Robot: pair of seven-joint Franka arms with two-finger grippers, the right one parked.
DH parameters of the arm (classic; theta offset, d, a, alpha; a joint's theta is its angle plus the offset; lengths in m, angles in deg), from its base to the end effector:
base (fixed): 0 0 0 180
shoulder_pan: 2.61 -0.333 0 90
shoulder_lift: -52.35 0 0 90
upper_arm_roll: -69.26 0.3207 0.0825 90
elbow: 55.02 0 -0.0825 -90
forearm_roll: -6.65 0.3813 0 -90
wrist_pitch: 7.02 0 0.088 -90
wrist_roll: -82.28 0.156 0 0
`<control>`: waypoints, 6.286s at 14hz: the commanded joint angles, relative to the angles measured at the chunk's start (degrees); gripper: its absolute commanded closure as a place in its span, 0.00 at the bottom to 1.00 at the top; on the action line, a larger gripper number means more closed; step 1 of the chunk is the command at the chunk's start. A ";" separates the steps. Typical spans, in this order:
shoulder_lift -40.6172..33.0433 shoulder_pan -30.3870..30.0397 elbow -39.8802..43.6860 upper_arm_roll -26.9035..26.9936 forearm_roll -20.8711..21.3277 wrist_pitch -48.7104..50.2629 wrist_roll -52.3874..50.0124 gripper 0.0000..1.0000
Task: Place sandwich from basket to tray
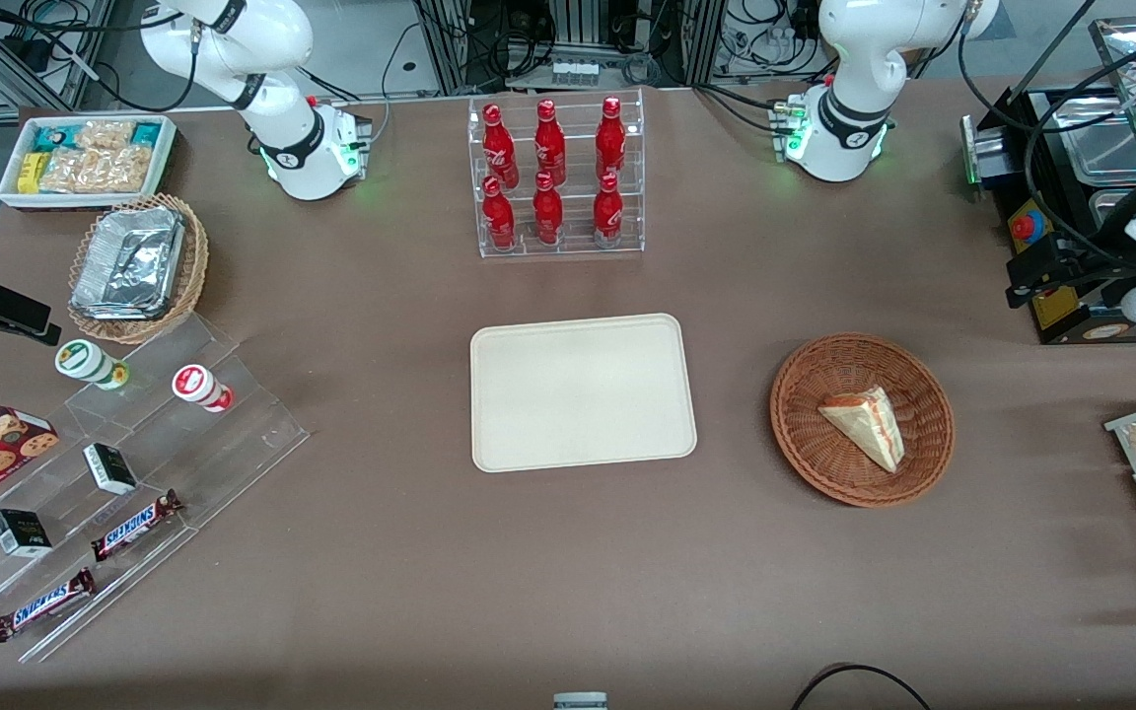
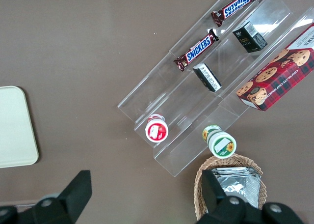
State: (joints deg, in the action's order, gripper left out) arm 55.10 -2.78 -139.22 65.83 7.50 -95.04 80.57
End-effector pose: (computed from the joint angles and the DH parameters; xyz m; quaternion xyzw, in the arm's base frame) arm 0.5643 -0.0290 0.5978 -0.9999 0.0132 -0.0096 0.0056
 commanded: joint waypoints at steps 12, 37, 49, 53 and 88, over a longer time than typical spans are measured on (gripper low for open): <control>-4.43 0.08 -36.70 0.53 -0.50 -36.39 -16.17 0.00; 5.96 1.04 -42.91 -2.19 0.99 -57.06 -44.00 1.00; 21.30 32.22 -7.40 -2.19 2.93 -27.47 -49.10 1.00; 30.10 39.52 -3.60 -1.93 3.01 -35.35 -51.99 1.00; -1.43 11.43 -4.66 -1.40 0.55 -0.41 -25.21 0.00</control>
State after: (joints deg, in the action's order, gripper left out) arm 56.80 11.42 -141.79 65.16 9.28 -96.86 51.20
